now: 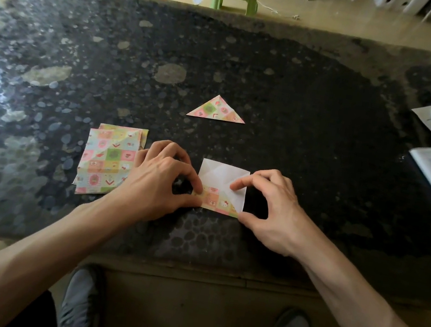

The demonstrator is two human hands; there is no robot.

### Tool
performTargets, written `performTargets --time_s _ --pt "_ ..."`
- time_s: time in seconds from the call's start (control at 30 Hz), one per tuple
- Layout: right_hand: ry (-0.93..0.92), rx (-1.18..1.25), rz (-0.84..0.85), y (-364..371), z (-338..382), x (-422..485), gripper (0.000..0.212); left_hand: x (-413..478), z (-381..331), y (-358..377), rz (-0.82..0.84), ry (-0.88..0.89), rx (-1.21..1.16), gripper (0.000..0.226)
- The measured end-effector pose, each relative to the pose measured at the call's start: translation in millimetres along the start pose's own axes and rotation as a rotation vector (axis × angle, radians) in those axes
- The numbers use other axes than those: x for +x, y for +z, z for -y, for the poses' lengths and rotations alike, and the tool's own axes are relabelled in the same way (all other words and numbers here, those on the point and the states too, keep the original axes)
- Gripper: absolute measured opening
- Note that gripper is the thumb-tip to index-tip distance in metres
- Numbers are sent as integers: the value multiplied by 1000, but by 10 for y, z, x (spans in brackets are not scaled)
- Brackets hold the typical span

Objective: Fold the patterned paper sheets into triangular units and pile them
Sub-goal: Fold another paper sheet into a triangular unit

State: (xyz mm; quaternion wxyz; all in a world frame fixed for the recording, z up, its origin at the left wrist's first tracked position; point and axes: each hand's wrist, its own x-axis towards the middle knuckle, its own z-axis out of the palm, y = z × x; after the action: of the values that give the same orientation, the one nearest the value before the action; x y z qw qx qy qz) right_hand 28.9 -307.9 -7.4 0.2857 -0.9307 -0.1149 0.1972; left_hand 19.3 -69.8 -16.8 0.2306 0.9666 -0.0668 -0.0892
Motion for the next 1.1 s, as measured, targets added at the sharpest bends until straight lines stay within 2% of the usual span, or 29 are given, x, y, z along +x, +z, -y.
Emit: performTargets --time_s 0.3,0.43,0.6,0.7,0.8,0.83,0.93,0.97,1.03,1.1 --pt "-40 -17 38 -25 -70 49 48 18 31 -65 76 -11 -18 18" --pt "-66 74 -108 33 -139 72 53 5 45 -56 60 -6 -23 18" --pt "-63 122 -201 118 -142 51 62 -3 51 -43 20 15 -23 17" --pt "-88 170 -303 151 -125 59 53 -20 67 -27 -6 45 -10 17" --pt "-155 164 -349 133 -94 49 27 -33 76 -5 -55 112 31 21" --pt "-177 171 -341 123 -65 33 25 -38 89 11 -82 141 49 24" --pt "-206 253 -284 91 -36 -3 43 -45 109 49 -170 207 83 30" --pt "-192 263 -257 76 -34 -7 43 -49 94 57 -194 222 85 32" --pt "-168 233 -182 72 -55 10 26 -75 27 81 -224 248 96 36" --pt "-141 271 -166 92 -82 17 19 -121 -79 119 -245 309 107 31"
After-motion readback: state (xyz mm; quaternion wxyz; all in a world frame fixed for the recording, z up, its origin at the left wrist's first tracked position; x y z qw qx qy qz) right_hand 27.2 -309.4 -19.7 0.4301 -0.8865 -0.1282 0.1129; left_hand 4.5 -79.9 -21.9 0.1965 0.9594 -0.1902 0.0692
